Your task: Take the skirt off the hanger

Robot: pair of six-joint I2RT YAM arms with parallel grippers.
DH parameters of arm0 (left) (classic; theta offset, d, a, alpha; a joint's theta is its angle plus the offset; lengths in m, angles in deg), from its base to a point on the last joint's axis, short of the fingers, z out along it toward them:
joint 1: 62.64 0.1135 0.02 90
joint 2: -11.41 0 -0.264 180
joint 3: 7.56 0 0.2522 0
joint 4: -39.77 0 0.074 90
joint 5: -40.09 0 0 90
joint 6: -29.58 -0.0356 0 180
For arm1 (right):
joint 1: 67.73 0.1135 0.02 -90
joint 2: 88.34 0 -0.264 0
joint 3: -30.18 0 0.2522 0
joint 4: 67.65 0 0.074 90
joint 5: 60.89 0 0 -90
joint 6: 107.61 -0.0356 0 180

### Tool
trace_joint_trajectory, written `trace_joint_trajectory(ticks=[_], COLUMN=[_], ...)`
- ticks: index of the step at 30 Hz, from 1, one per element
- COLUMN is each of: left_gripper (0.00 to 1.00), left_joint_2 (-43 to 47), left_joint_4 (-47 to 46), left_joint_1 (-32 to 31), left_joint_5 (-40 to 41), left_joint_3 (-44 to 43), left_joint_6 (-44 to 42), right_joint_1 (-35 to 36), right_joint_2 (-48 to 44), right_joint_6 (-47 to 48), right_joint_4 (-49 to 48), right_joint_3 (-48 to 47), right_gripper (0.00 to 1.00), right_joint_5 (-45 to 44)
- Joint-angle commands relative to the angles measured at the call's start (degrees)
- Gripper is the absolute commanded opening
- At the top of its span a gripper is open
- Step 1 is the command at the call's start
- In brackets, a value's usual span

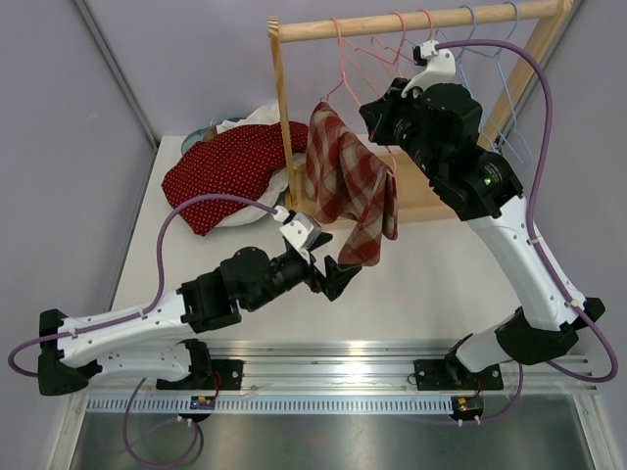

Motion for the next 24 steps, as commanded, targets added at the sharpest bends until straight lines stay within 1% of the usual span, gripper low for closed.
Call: trace_joint_trajectory(ticks=[1,4,6,9,11,13,14,15,17,18,20,22,23,24], left_gripper=[0.94,0.96,0.96,0.96,0.96,0.92,0.88,0.55,0.12,0.00,0.00,0.00,0.00,0.00], left_joint_2=[-2.61,-6.12,-9.80,-13.93,-15.70,-18.25,-19.04,-19.83,-21.77,-22.04,-21.08,-19.41,-16.88,-15.46], left_joint_4=[-1.75,-3.15,-3.42,-6.31,-8.34,-9.48,-9.57,-9.66,-9.23,-9.05,-9.05,-9.66,-10.01,-10.71], left_joint_1=[-0.28,0.68,2.70,4.20,4.64,4.99,5.08,5.26,5.26,5.26,5.26,5.08,4.82,3.77], left_joint_5=[2.66,0.83,-2.94,-6.99,-8.05,-8.67,-8.76,-8.85,-8.15,-7.97,-8.41,-9.37,-9.29,-8.59], left_joint_3=[-2.67,-4.96,-6.28,-7.52,-8.92,-9.98,-11.03,-11.65,-12.44,-12.53,-11.22,-7.10,-5.17,-0.19], left_joint_6=[-4.10,-6.73,-6.57,-5.77,-5.07,-4.89,-4.89,-4.98,-4.81,-4.28,-3.06,-1.47,0.36,1.16], right_joint_1=[0.50,0.50,0.50,0.50,0.50,0.50,0.50,0.50,0.50,0.50,0.50,0.50,0.50,0.50], right_joint_2=[-1.63,-1.19,-1.19,-1.45,-2.07,-2.42,-2.51,-2.59,-2.77,-2.86,-2.60,-2.07,-1.81,-1.28], right_joint_6=[-0.90,-0.90,-0.90,-0.99,-1.08,-0.99,-0.99,-0.99,-0.81,-0.64,-0.37,0.07,0.15,0.33], right_joint_4=[-4.01,-3.65,-3.30,-3.30,-3.39,-3.39,-3.22,-3.13,-3.13,-3.21,-2.78,-2.51,-2.16,-1.99], right_joint_3=[-1.78,-2.49,-2.58,-2.23,-1.61,-1.35,-1.35,-1.35,-1.26,-1.35,-2.05,-3.10,-3.63,-4.76], right_gripper=[0.00,0.00,0.00,0.00,0.00,0.00,0.00,0.00,0.00,0.00,0.00,0.00,0.00,0.00], right_joint_5=[-0.71,-0.54,-0.36,-0.36,-0.45,-0.71,-0.80,-0.80,-0.89,-0.89,-0.97,-0.89,-0.89,-0.89])
